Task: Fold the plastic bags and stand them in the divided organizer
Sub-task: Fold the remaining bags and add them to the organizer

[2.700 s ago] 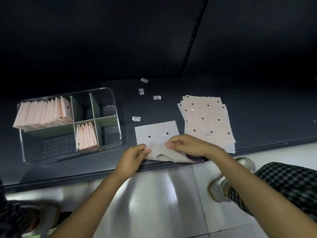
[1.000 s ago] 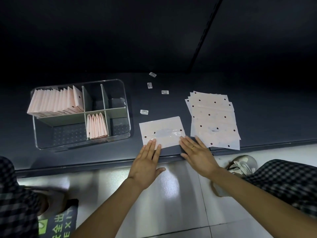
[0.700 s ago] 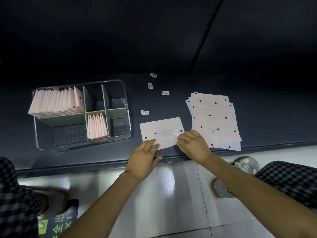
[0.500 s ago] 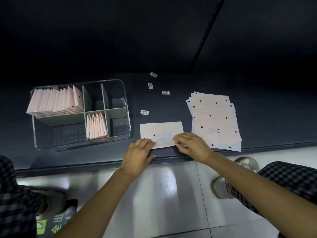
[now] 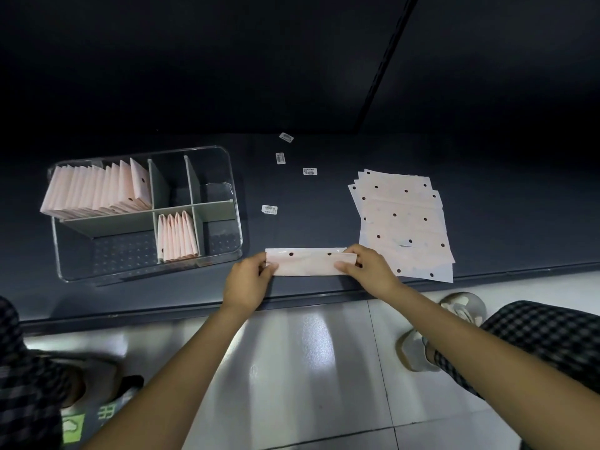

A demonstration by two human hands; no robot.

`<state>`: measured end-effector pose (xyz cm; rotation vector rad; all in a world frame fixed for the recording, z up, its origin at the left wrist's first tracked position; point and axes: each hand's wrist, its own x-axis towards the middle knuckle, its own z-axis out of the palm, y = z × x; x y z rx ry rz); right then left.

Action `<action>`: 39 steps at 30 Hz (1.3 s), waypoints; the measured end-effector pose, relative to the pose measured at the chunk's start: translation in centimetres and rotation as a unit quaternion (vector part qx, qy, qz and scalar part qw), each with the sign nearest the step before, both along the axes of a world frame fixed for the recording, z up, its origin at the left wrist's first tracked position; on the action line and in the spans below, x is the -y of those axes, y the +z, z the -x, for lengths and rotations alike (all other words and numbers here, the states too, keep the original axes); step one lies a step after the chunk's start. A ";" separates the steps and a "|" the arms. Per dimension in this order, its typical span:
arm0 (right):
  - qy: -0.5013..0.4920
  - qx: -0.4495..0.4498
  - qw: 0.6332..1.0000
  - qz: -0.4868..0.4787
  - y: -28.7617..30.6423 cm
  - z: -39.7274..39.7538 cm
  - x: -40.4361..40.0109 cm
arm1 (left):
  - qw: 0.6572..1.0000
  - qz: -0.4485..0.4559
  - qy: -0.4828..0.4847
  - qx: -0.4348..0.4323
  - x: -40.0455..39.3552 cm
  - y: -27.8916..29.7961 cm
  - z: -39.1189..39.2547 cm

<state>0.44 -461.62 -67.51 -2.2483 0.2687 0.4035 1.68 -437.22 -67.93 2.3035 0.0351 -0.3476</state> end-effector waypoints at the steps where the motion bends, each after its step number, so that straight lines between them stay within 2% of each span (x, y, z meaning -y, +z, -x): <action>1: -0.023 -0.002 1.000 0.012 -0.3 -0.1 -0.3 | 1.000 -0.008 -0.001 0.005 0.2 0.1 0.1; 4: -0.052 -0.011 0.997 0.057 -0.6 -0.6 -1.0 | 0.992 -0.092 -0.027 0.087 0.9 0.7 0.8; 8: -0.046 -0.043 0.993 0.104 -0.6 -1.6 -1.3 | 0.940 -0.160 -0.158 0.258 2.5 0.9 2.3; 11: -0.043 -0.066 0.991 0.106 -0.6 -2.2 -1.3 | 0.910 -0.229 -0.281 0.199 3.5 -0.4 2.8; 14: -0.045 -0.085 0.991 0.090 -0.4 -2.5 -1.3 | 0.903 -0.283 -0.297 0.127 2.9 -1.9 2.6; 18: -0.061 -0.087 0.989 0.099 -0.2 -2.5 -1.6 | 0.888 -0.313 -0.321 0.105 2.0 -2.4 2.6; 20: -0.092 -0.046 0.979 0.176 -0.1 -1.7 -2.6 | 0.885 -0.320 -0.321 0.106 2.0 -2.3 2.7; 22: -0.092 0.059 0.947 0.302 0.0 -0.6 -4.4 | 0.885 -0.322 -0.319 0.105 2.1 -2.1 2.8; 23: -0.073 0.123 0.940 0.311 0.0 0.1 -5.4 | 0.886 -0.320 -0.319 0.105 2.1 -2.1 2.8; 25: 0.004 0.185 0.962 0.201 0.1 1.1 -7.6 | 0.890 -0.310 -0.318 0.103 2.0 -2.0 2.8; 27: 0.120 0.152 0.977 0.092 -0.2 2.3 -9.4 | 0.894 -0.297 -0.321 0.098 1.9 -2.0 2.8; 28: 0.170 0.137 0.972 0.088 -0.6 2.8 -9.7 | 0.896 -0.291 -0.321 0.096 1.8 -2.1 2.8; 30: 0.209 0.116 0.962 0.132 -1.7 3.5 -9.0 | 0.896 -0.290 -0.322 0.099 1.8 -2.2 2.7; 36: 0.191 0.077 0.935 0.289 -2.9 4.5 -3.3 | 0.889 -0.300 -0.325 0.117 1.7 -2.5 2.6; 39: 0.221 0.104 0.910 0.336 -2.0 5.0 -2.0 | 0.887 -0.298 -0.330 0.122 1.6 -2.4 2.3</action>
